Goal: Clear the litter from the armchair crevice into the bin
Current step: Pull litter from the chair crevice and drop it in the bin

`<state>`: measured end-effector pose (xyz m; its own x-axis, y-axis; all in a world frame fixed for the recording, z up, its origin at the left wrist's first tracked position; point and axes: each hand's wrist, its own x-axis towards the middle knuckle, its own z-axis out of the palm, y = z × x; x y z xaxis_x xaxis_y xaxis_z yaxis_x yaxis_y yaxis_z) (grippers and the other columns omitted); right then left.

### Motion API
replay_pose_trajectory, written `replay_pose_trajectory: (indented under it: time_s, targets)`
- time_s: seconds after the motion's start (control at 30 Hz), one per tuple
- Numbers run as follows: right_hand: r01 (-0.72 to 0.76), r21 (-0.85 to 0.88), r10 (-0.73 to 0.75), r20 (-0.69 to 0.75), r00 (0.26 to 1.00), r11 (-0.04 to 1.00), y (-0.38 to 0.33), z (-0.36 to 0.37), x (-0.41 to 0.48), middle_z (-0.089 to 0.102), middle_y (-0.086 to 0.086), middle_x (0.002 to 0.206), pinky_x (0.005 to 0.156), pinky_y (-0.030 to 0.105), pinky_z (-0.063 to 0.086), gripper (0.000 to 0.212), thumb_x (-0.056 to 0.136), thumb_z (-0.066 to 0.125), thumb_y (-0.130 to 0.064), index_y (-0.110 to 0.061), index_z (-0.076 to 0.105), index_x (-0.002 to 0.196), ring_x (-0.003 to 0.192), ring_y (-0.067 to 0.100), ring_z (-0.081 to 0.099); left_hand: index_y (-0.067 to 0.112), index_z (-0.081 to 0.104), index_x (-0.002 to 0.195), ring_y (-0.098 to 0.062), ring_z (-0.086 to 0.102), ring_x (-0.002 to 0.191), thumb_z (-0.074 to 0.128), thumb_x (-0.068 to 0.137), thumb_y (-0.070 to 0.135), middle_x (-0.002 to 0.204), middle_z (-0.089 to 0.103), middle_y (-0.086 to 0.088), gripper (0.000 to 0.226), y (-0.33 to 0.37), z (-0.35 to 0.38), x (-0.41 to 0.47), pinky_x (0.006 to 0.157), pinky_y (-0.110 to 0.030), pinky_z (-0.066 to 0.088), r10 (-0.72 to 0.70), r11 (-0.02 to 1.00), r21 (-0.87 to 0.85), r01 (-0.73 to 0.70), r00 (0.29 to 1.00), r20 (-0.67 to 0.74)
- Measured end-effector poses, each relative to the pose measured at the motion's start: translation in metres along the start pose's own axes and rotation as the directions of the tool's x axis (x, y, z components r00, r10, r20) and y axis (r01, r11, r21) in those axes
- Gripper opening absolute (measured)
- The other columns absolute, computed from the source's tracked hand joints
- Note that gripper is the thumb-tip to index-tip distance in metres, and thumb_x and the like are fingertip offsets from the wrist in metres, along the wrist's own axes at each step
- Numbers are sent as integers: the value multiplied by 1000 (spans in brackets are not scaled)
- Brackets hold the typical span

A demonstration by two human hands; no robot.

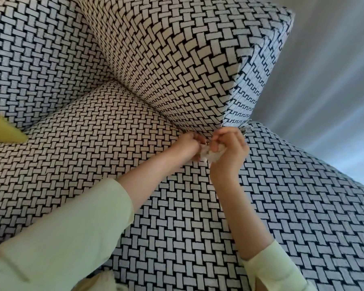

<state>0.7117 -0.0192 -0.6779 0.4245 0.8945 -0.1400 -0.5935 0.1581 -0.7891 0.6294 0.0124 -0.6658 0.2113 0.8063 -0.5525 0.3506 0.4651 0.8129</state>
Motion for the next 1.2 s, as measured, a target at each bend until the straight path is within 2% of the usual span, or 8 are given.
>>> replay_pose_trajectory:
  time_s: [0.13,0.27,0.4,0.5,0.63,0.9,1.03,1.2]
  targets:
    - [-232,379,261,-26,965,896,-5,-3,5,44,-3,49,44,17,26,23,73,36,5,-12,44,60,36,6,31,10,50,80,-20,53,76,30,97,22,81,57,-10,29,4,8,-7,68,-31,45,-125,898,-422,125,992,28]
    - [-251,367,307,-101,946,895,-6,4,3,47,-2,51,43,16,33,28,80,31,6,-12,44,64,39,7,37,8,57,78,-20,59,64,34,96,39,65,65,-9,43,8,9,-7,61,-28,48,-208,805,-547,228,973,98]
    - [139,-275,-175,-113,978,951,6,16,-12,55,-1,78,69,24,46,25,86,36,4,-14,52,80,74,14,52,16,51,70,-11,56,61,37,95,37,66,56,1,35,8,20,-13,58,-20,46,-93,760,-630,159,986,137]
    - [456,-653,-464,176,868,605,19,15,-18,50,2,89,75,15,34,18,87,36,-1,-4,52,93,83,14,45,15,51,78,-8,51,68,32,98,28,72,52,0,31,6,21,-15,57,-14,49,-27,731,-679,69,997,72]
    - [470,-837,-531,272,803,282,29,12,-11,50,8,89,76,20,23,22,84,35,-9,-2,54,92,84,19,40,14,58,84,-12,59,76,50,92,28,84,62,-2,18,-5,6,-5,65,-22,46,-137,819,-570,62,987,-89]
    - [266,-431,-293,3,956,862,20,17,-13,51,-6,79,75,20,42,28,91,35,4,-22,45,84,76,4,49,17,53,88,-13,53,78,39,96,27,82,53,-1,19,8,20,-10,69,-20,44,-188,824,-540,174,982,30]
    - [250,-466,-218,122,968,849,26,18,-18,63,1,90,78,13,44,21,95,31,1,-12,46,95,86,6,59,18,52,86,-12,53,83,32,96,29,81,54,-1,25,3,13,-10,73,-19,42,-177,734,-661,156,984,35]
    - [455,-690,-234,395,889,564,35,18,-25,66,6,97,86,41,49,33,95,27,-18,-6,56,104,88,14,58,13,47,79,-9,48,69,29,99,30,74,50,-2,31,-6,6,-16,64,-16,41,-174,670,-737,86,984,-44]
